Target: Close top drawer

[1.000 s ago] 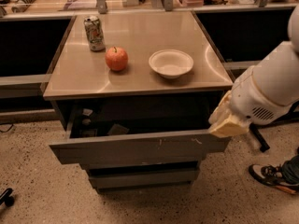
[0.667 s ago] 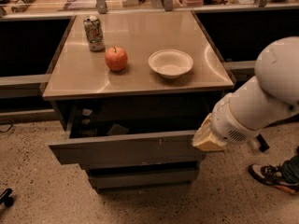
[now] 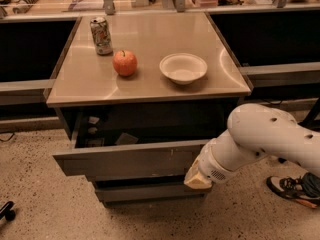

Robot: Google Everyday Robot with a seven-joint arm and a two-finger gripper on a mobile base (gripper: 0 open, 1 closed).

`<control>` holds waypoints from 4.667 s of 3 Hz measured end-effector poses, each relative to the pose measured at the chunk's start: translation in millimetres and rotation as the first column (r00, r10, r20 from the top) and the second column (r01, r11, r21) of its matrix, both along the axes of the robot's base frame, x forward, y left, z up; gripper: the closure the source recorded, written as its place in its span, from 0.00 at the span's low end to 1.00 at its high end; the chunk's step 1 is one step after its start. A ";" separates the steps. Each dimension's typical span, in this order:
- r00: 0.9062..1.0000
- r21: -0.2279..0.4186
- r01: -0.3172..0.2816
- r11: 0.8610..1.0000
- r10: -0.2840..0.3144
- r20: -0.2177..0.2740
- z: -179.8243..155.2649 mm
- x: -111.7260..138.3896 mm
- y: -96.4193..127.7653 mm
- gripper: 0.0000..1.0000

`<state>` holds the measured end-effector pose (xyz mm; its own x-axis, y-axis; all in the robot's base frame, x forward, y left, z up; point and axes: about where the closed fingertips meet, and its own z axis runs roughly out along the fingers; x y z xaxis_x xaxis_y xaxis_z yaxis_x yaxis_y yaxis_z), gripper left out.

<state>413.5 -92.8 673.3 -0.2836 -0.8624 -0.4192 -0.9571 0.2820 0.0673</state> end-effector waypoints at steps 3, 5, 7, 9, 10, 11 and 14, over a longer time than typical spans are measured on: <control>0.982 -0.038 -0.105 0.994 0.109 0.154 -28.5 24.0 8.8 1.00; 0.901 0.045 -0.158 0.986 0.125 0.414 -33.5 87.0 28.2 1.00; 0.841 0.086 -0.138 0.987 0.070 0.537 -25.9 140.5 31.4 1.00; 0.852 0.090 -0.106 0.990 0.043 0.522 -37.3 197.1 33.0 1.00; 0.864 0.081 -0.147 0.986 0.087 0.496 -32.5 188.6 41.2 1.00; 0.897 0.087 -0.204 0.975 0.150 0.416 -23.2 143.3 44.3 1.00; 0.934 0.102 -0.209 0.973 0.168 0.316 -0.7 78.6 33.2 0.84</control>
Offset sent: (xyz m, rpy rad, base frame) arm 0.0141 0.0016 -0.0279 -0.0789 -0.1280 0.1003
